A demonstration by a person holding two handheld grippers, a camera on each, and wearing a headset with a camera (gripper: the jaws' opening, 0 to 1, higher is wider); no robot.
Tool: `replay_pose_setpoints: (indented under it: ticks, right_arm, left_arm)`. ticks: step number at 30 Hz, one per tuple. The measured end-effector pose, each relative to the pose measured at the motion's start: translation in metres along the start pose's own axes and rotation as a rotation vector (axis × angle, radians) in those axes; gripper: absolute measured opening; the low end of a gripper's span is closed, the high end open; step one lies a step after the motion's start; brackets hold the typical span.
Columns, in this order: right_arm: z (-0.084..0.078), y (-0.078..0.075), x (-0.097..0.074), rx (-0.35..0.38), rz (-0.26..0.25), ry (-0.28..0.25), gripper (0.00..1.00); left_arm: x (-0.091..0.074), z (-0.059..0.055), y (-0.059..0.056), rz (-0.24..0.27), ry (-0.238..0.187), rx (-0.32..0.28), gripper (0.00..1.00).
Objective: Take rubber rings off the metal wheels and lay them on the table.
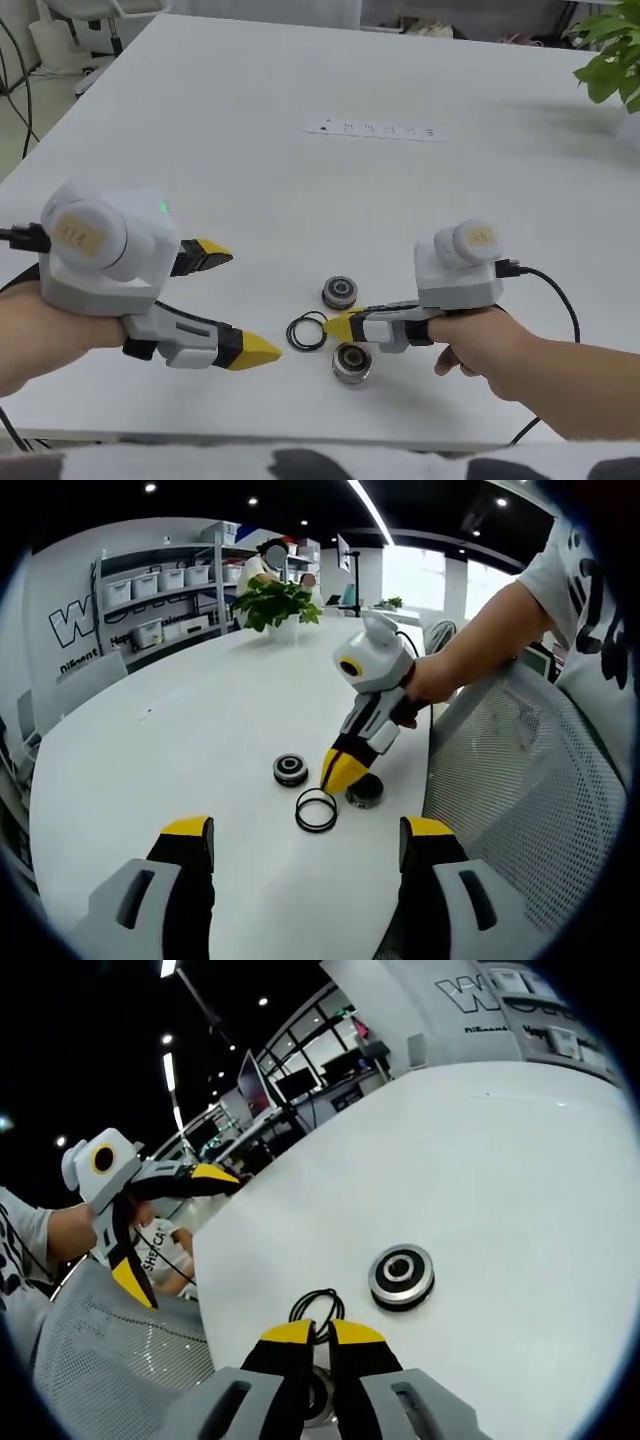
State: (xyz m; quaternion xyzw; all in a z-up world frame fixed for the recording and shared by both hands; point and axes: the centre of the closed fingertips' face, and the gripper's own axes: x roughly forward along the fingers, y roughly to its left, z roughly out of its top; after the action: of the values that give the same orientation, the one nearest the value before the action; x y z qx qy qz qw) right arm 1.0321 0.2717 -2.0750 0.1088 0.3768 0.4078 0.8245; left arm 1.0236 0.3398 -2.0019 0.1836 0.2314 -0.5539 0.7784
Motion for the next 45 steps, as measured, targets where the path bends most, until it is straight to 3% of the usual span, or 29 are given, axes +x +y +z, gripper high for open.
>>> replay_pose_setpoints:
  ticks: [8,19,32,45]
  right_arm:
    - [-0.001,0.001,0.000,-0.036,-0.007,0.014,0.10]
    - [0.013,-0.003,-0.013,-0.043,-0.023,-0.027,0.14]
    - [0.030,-0.008,-0.027,-0.060,-0.048,-0.087,0.18]
    - [0.041,-0.016,-0.038,-0.089,-0.077,-0.118,0.20]
  left_arm:
    - [-0.001,-0.001,0.001,0.002,0.006,-0.001,0.74]
    - [0.000,0.003,0.005,0.002,0.010,0.001,0.73]
    - [0.004,0.014,0.013,0.000,0.001,-0.002,0.71]
    - [0.010,0.030,0.030,0.015,-0.014,0.002,0.69]
